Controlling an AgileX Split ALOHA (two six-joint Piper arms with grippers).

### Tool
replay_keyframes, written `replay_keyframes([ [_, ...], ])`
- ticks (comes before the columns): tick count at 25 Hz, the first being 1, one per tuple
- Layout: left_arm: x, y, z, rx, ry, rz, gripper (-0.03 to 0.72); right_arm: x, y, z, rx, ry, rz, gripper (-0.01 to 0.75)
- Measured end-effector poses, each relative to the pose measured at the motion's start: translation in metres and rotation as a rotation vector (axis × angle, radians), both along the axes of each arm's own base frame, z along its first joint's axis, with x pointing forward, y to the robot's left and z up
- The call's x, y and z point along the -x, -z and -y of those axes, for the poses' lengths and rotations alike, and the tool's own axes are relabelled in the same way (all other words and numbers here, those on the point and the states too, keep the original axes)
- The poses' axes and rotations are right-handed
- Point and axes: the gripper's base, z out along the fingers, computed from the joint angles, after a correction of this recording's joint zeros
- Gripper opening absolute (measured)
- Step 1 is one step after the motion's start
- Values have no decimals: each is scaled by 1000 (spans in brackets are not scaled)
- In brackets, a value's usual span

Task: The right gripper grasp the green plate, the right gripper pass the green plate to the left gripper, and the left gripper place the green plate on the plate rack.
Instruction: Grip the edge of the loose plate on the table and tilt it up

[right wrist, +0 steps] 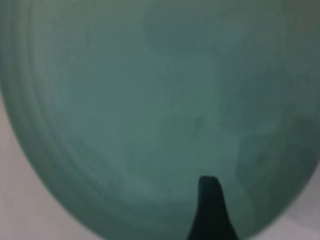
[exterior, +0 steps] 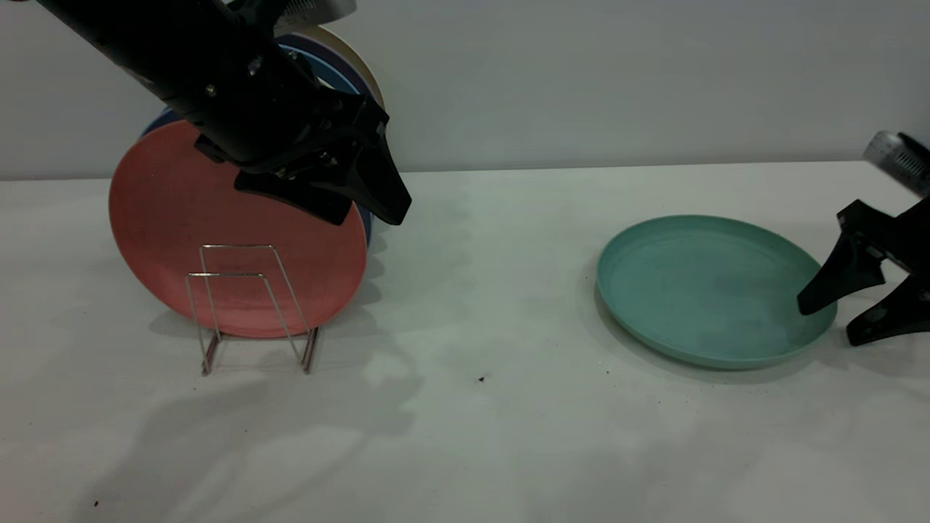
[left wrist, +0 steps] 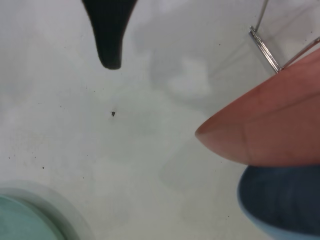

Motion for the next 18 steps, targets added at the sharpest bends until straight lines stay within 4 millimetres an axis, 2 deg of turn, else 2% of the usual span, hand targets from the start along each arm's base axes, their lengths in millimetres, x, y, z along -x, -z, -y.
replay_keyframes([
  [4,0,0,0,1,2,-4,585,-5,11,-2,-52,17,0,521],
  [7,0,0,0,1,3,-5,585,-7,17,-5,-88,36,19,444],
  [10,1,0,0,1,3,-5,585,-8,22,-6,-106,44,39,289],
  [12,1,0,0,4,1,-6,585,-8,25,-6,-101,31,50,119],
  [14,0,0,1,15,-8,-10,585,-8,25,-7,-102,5,70,41],
  [18,0,-1,4,64,-49,-31,585,-6,21,-15,-181,-98,130,19],
])
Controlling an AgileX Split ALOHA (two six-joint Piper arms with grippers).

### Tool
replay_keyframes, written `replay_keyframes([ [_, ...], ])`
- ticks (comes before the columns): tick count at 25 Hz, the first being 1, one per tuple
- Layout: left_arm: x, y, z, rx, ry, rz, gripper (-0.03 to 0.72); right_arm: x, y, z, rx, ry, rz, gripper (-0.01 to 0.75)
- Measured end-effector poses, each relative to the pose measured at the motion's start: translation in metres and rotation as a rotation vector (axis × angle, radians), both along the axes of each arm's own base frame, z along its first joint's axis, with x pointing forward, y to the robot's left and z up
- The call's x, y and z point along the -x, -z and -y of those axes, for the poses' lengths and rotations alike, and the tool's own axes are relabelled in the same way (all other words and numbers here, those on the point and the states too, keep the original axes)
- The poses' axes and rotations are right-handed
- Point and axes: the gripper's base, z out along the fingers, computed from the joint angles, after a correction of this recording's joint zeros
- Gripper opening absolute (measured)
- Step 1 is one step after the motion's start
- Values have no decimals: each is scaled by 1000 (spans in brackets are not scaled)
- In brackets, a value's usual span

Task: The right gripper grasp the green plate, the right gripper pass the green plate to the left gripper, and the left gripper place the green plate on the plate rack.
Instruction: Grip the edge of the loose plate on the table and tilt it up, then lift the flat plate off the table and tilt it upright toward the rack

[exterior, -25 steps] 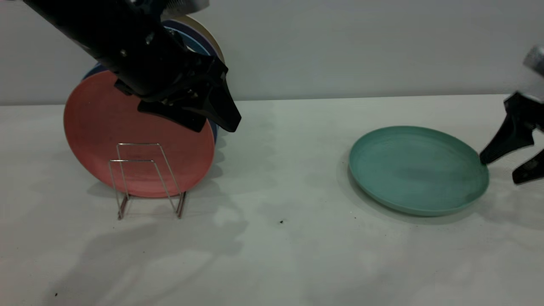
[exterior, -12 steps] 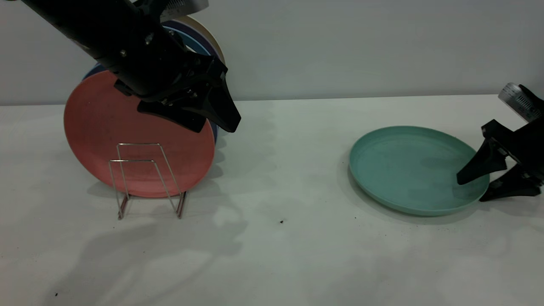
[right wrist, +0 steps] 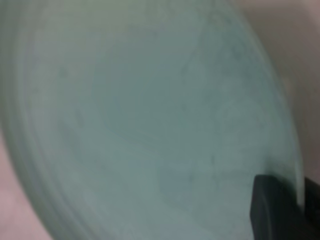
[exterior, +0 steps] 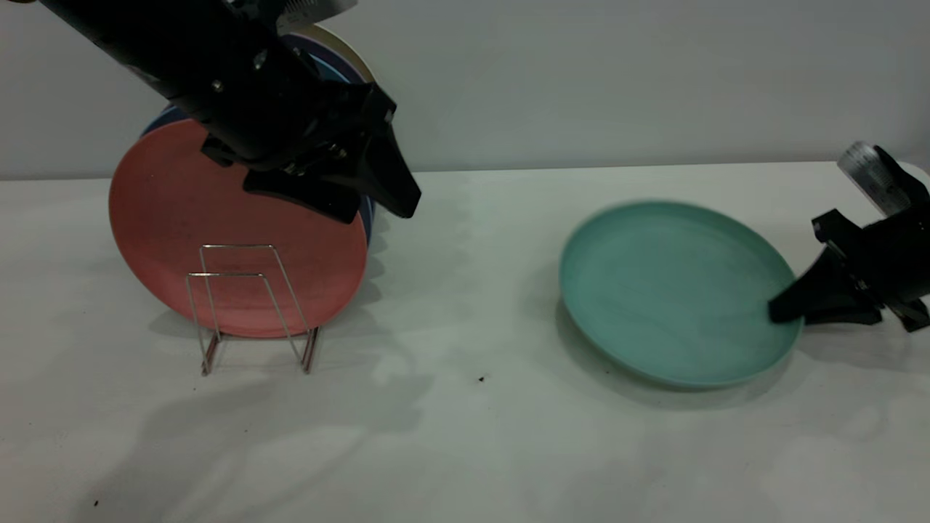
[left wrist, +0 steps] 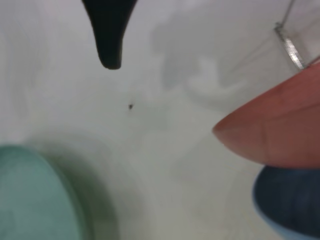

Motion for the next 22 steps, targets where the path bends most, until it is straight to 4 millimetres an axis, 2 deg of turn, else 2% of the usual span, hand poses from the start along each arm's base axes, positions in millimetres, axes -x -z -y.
replay_keyframes([
  [5,-2,10,7,64,-56,-53,585,2,-7,-27,-93,-133,42,19],
  [8,-3,19,12,81,-70,-66,585,2,-13,-54,-104,-211,54,19],
  [13,-8,33,16,127,-132,-95,584,0,-32,-87,-112,-288,106,19],
  [15,-9,36,17,141,-147,-99,560,0,-39,-97,-115,-315,124,19],
  [18,-11,41,18,156,-157,-108,442,1,-48,-110,-119,-350,144,19],
  [22,-11,43,19,170,-166,-120,150,3,-50,-121,-121,-381,148,19],
])
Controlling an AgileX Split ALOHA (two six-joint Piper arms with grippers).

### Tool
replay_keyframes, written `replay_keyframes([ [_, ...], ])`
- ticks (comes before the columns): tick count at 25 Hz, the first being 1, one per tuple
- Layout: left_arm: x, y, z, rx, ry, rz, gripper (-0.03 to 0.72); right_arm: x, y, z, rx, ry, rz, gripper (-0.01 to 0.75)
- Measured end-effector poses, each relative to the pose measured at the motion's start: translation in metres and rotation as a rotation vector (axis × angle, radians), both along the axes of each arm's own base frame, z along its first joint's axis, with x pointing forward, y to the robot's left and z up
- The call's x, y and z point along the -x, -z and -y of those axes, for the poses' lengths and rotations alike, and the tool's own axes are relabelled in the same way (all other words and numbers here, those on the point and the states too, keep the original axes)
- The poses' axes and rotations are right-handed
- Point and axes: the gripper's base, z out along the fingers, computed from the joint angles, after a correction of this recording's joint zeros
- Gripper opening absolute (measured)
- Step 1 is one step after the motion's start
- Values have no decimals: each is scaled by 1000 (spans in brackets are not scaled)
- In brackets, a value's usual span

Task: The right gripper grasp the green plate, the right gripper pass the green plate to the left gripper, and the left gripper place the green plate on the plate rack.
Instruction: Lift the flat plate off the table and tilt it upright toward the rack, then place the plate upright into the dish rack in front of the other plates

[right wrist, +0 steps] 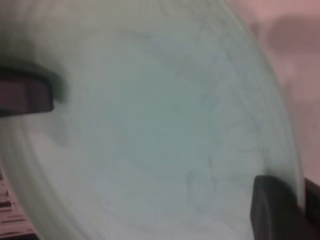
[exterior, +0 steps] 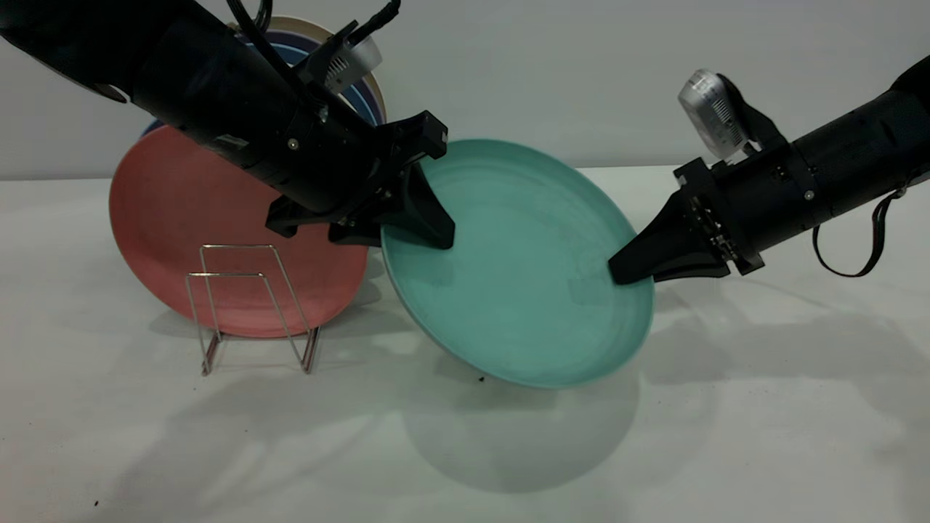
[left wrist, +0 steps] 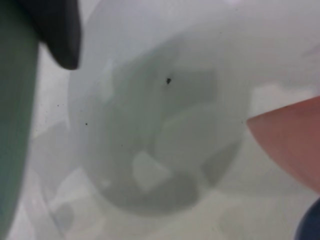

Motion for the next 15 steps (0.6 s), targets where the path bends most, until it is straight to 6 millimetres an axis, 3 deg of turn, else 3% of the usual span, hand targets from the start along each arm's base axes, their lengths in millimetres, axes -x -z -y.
replay_keyframes([
  [1,0,0,0,4,2,-2,106,0,0,0,7,0,2,19],
  [4,0,0,1,6,4,0,107,0,1,-1,9,-1,3,46],
  [8,2,-3,1,-13,66,37,107,-1,-9,-1,-2,15,1,189],
  [11,2,-12,-4,-53,121,90,107,-5,-42,8,-23,44,46,358],
  [15,-2,-34,-25,-117,160,177,107,-1,-116,21,-63,45,199,550],
])
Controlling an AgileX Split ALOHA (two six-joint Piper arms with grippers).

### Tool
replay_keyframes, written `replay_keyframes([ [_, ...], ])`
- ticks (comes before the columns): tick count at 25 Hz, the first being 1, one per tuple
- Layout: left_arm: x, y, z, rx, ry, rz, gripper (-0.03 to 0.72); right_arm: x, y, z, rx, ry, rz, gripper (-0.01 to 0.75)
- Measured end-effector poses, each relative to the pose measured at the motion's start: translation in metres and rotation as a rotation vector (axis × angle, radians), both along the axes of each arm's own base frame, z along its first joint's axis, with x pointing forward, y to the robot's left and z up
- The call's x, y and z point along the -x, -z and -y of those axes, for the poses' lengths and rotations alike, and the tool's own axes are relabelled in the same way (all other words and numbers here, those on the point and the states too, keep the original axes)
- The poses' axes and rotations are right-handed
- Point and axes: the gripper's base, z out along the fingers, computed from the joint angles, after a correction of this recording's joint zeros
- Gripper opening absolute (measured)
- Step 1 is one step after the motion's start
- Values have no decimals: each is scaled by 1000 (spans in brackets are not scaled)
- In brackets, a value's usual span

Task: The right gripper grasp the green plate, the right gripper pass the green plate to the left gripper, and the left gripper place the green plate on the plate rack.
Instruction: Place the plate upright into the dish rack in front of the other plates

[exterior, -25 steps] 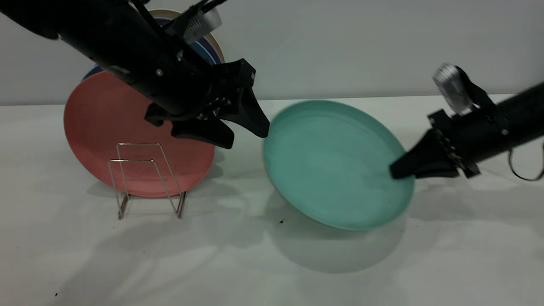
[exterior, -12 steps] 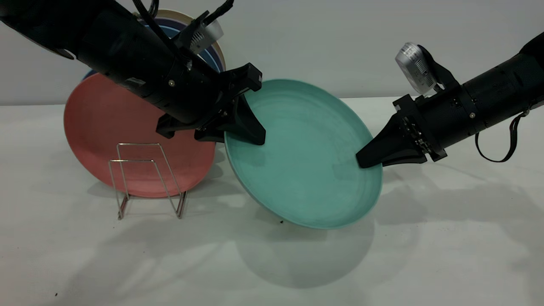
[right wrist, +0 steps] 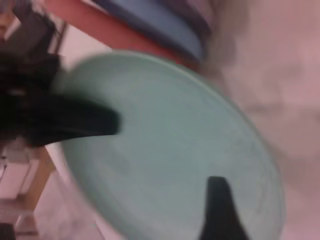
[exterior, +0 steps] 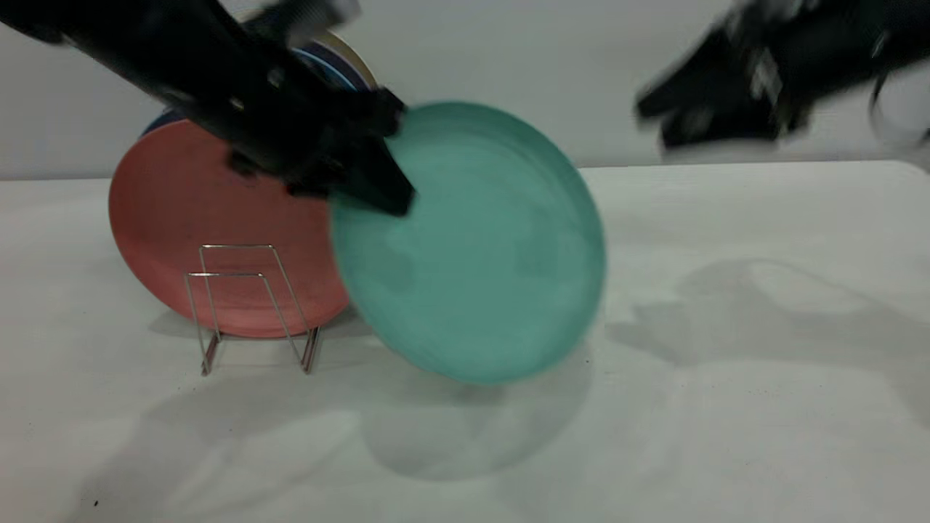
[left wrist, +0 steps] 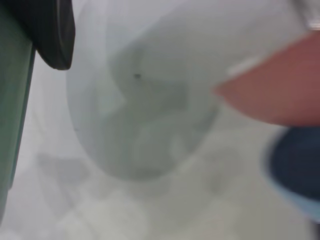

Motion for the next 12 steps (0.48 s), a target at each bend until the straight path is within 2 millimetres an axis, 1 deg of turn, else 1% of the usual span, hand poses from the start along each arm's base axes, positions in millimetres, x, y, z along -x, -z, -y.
replay_keyframes([
  [2,-1,-14,-14,-34,32,51,107,11,-42,4,-8,-27,78,590],
  [5,3,-43,-38,-107,139,164,107,34,-92,4,27,-71,144,588],
  [8,13,-73,-59,-213,306,321,107,62,-128,3,104,-79,160,544],
  [10,20,-92,-72,-290,425,435,107,81,-143,6,171,-76,147,515],
  [12,25,-105,-84,-369,543,545,107,102,-156,8,225,-56,140,490],
])
